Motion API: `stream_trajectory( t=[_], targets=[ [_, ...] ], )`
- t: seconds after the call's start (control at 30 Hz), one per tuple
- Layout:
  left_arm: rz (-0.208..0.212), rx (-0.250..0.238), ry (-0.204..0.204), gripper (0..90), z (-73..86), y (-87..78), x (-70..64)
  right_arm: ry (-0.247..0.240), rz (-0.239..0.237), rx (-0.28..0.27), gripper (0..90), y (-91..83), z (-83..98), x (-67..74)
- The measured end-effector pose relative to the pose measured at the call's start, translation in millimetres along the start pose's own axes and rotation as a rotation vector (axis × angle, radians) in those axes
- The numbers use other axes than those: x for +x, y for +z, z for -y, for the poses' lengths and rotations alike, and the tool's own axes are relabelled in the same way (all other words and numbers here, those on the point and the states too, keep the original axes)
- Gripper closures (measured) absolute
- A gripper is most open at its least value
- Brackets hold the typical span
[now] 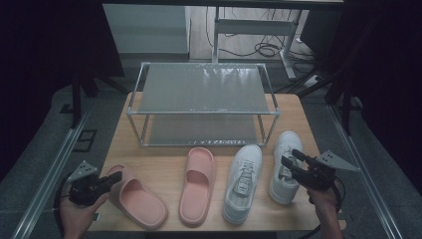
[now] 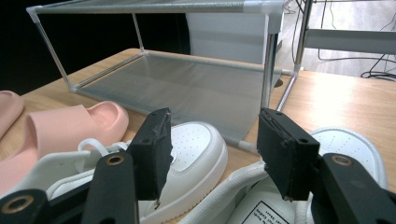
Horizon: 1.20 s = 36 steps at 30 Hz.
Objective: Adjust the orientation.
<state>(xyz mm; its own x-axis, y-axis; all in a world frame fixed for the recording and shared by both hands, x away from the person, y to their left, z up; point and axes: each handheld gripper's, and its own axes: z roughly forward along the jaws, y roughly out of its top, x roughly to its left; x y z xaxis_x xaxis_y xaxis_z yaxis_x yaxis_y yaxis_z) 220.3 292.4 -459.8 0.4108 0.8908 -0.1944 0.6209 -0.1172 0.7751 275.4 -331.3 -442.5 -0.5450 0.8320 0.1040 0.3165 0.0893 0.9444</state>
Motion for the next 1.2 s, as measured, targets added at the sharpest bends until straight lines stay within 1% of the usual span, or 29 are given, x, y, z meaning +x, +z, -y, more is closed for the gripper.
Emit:
stream_trajectory(
  t=[0.13,0.23,0.3,0.33,0.4,0.5,0.6,0.73,0.87,1.07,1.2],
  targets=[
    [-0.007,0.008,-0.016,90.0,4.5,2.5,7.1,0.002,-0.001,0.018,45.4,5.0,2.6,0.1],
    [-0.01,0.008,-0.028,90.0,8.1,3.0,10.8,0.003,-0.001,0.022,45.4,5.7,3.2,0.9],
    [-0.018,0.006,-0.036,90.0,11.8,1.0,13.7,-0.001,-0.002,0.022,45.4,5.8,3.2,1.9],
    [-0.03,0.002,-0.046,90.0,16.5,-3.2,16.8,-0.002,-0.003,0.021,45.4,5.1,2.7,3.1],
    [-0.037,0.002,-0.052,90.0,19.4,-5.3,18.6,-0.005,-0.003,0.019,45.3,4.8,2.5,3.5],
    [-0.059,0.019,-0.076,90.0,28.4,-8.7,24.6,-0.01,-0.003,0.017,45.3,4.4,1.7,2.8],
    [-0.07,0.04,-0.094,90.0,38.7,-11.2,27.3,-0.004,-0.001,0.017,45.3,3.9,1.9,1.1],
    [-0.08,0.05,-0.114,90.0,50.1,-13.3,30.5,0.004,0.008,0.016,45.3,2.6,2.3,-0.3],
    [-0.087,0.074,-0.119,90.0,56.6,-7.8,32.9,0.002,0.011,0.014,45.3,1.6,1.3,0.8],
    [-0.083,0.075,-0.117,90.0,55.9,-0.1,31.9,-0.004,0.013,0.018,45.0,2.3,1.4,0.2],
    [-0.085,0.074,-0.116,90.0,54.6,1.4,32.5,-0.001,0.014,0.019,45.0,1.3,1.5,-0.4]
  ],
)
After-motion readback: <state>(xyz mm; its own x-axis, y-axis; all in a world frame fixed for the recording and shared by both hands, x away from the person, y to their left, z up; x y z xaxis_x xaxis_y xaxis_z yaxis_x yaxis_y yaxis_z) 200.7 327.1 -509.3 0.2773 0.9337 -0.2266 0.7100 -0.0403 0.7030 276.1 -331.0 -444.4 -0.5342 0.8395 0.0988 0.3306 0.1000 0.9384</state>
